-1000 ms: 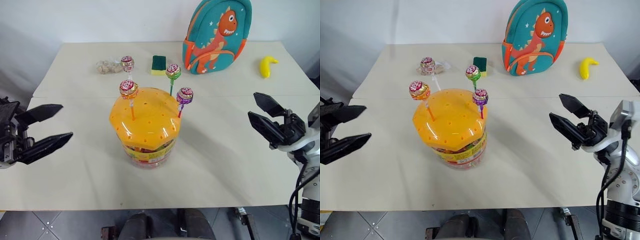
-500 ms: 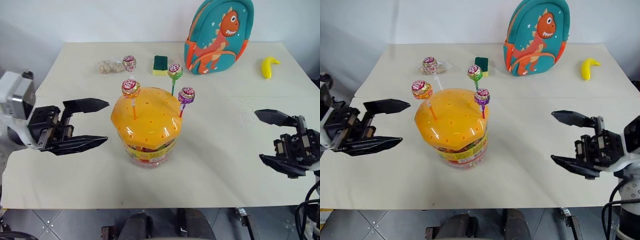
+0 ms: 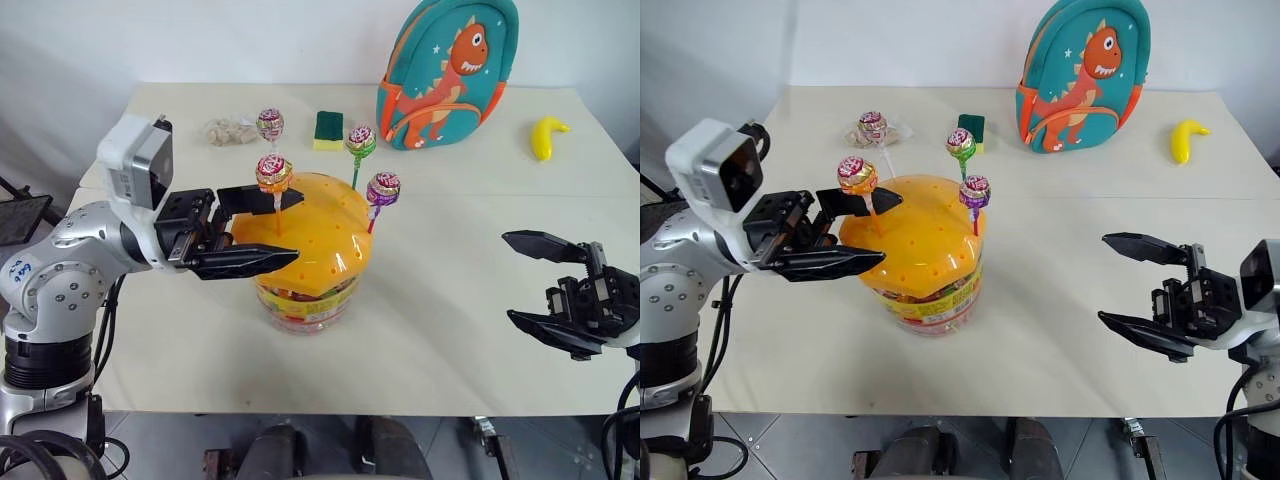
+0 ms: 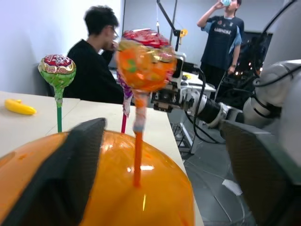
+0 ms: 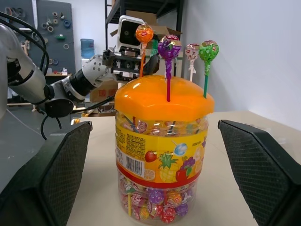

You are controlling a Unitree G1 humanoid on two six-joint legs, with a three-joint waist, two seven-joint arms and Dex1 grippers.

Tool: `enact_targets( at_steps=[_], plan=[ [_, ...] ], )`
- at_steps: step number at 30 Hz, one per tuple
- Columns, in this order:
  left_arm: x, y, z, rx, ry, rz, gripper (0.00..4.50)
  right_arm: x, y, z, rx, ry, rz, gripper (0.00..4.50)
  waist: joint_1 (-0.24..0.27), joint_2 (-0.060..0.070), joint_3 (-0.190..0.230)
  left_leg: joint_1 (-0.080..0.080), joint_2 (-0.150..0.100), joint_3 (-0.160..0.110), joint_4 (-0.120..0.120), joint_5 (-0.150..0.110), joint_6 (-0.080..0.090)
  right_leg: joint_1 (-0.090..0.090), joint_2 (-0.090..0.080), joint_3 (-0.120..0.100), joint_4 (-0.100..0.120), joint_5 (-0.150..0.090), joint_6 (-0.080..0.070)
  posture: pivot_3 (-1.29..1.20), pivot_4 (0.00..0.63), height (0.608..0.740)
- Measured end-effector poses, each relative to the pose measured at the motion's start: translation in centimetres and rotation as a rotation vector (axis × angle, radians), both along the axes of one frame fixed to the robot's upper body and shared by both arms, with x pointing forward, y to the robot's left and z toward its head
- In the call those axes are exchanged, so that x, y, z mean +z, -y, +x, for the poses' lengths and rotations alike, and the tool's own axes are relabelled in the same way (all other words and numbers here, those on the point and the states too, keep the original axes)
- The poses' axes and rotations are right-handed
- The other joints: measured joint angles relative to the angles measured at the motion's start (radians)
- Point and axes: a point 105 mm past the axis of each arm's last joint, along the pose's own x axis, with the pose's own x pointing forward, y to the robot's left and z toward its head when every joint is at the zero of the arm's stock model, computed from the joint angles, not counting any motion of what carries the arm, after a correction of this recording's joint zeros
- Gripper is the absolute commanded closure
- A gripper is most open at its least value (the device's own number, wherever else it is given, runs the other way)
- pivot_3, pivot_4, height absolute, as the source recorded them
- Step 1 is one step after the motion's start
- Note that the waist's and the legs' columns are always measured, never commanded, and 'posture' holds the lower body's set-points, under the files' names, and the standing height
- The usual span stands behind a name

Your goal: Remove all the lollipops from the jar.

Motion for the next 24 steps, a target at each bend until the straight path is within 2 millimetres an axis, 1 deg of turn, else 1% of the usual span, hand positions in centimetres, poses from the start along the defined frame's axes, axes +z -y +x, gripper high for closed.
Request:
enact_targets(
  at_steps=[5,7,9,10,12,14,17,19,20,21,22,24],
  plan=[
    [0.1,0.4,0.2,0.008,-0.004,0.002,3.05,0.1,-0.1,0.2,-0.022,-0.002,0.016,0.0,0.001,0.0,0.0,0.0,0.0,0.0,0.0,0.001,0.0,0.0,0.0,0.0,0.001,0.0,0.0,0.0,0.15,0.74],
    [0.3,0.6,0.4,0.014,0.0,-0.01,3.69,0.4,-0.5,0.1,-0.017,0.007,0.024,0.0,0.002,0.0,0.0,0.0,0.0,0.0,0.001,0.001,0.0,0.0,0.0,0.0,0.001,0.0,0.0,0.0,0.15,0.74],
    [0.7,0.7,0.7,0.025,0.0,-0.02,4.28,0.7,-0.9,0.0,-0.004,0.011,0.04,0.0,0.003,-0.001,0.0,0.0,-0.001,-0.001,0.001,0.001,0.0,0.0,0.0,0.0,0.001,0.0,0.0,0.0,0.15,0.74],
    [1.1,0.6,0.8,0.031,0.003,-0.034,4.47,0.8,-1.2,0.0,0.003,0.01,0.046,0.0,0.003,-0.001,0.0,0.0,-0.001,-0.001,0.001,0.001,0.0,0.0,0.0,0.0,0.001,0.0,0.0,0.0,0.15,0.74],
    [2.5,0.5,0.4,0.0,0.003,-0.121,4.47,1.1,-1.6,0.1,0.009,0.011,0.07,0.0,0.001,-0.001,0.001,0.0,-0.001,-0.001,0.001,0.001,0.0,0.0,-0.001,0.0,0.001,0.0,0.0,0.0,0.15,0.74],
    [4.3,-0.3,0.1,-0.029,0.0,-0.209,4.47,1.9,-2.1,0.1,0.018,0.025,0.095,0.0,0.001,-0.002,0.001,0.0,-0.001,-0.001,0.001,0.001,0.0,0.0,-0.001,0.0,0.001,0.0,0.0,0.0,0.15,0.74],
    [6.4,-2.5,-0.3,-0.032,-0.022,-0.323,4.47,2.6,-2.4,0.2,0.021,0.037,0.132,0.0,-0.002,-0.002,0.001,0.0,0.0,-0.002,0.001,0.001,-0.001,0.0,-0.001,0.0,0.001,0.0,0.0,0.0,0.15,0.74],
    [7.1,-4.5,0.0,0.021,-0.045,-0.378,4.47,3.0,-2.4,0.3,0.023,0.044,0.162,0.0,-0.005,-0.002,0.001,0.0,0.0,-0.002,0.001,0.001,-0.001,0.0,-0.001,0.0,0.001,0.0,0.0,0.0,0.15,0.74],
    [7.1,-5.6,0.2,0.065,-0.059,-0.398,4.47,3.2,-2.4,0.3,0.021,0.048,0.172,0.0,-0.007,-0.002,0.001,0.0,0.0,-0.002,0.001,0.001,-0.001,0.0,-0.001,0.0,0.001,0.0,0.0,0.0,0.15,0.74],
    [6.8,-7.3,0.5,0.147,-0.075,-0.412,4.47,3.6,-2.5,0.4,0.028,0.059,0.182,0.0,-0.011,-0.002,0.001,0.0,0.0,-0.001,0.0,0.001,-0.001,0.0,-0.001,0.0,0.001,0.0,0.0,0.0,0.15,0.74],
    [6.1,-9.2,0.9,0.255,-0.101,-0.415,4.47,4.0,-2.6,0.4,0.036,0.074,0.187,0.0,-0.018,-0.002,0.001,0.001,0.0,-0.001,-0.001,0.001,-0.001,0.0,0.0,0.0,0.001,0.0,0.0,0.0,0.15,0.74],
    [3.5,-13.6,2.0,0.509,-0.187,-0.399,4.47,4.3,-2.5,0.3,0.043,0.091,0.184,0.0,-0.025,-0.002,0.001,0.002,0.0,-0.001,-0.002,0.001,-0.001,0.0,0.0,-0.001,0.001,0.0,0.0,0.0,0.15,0.74]
  ],
)
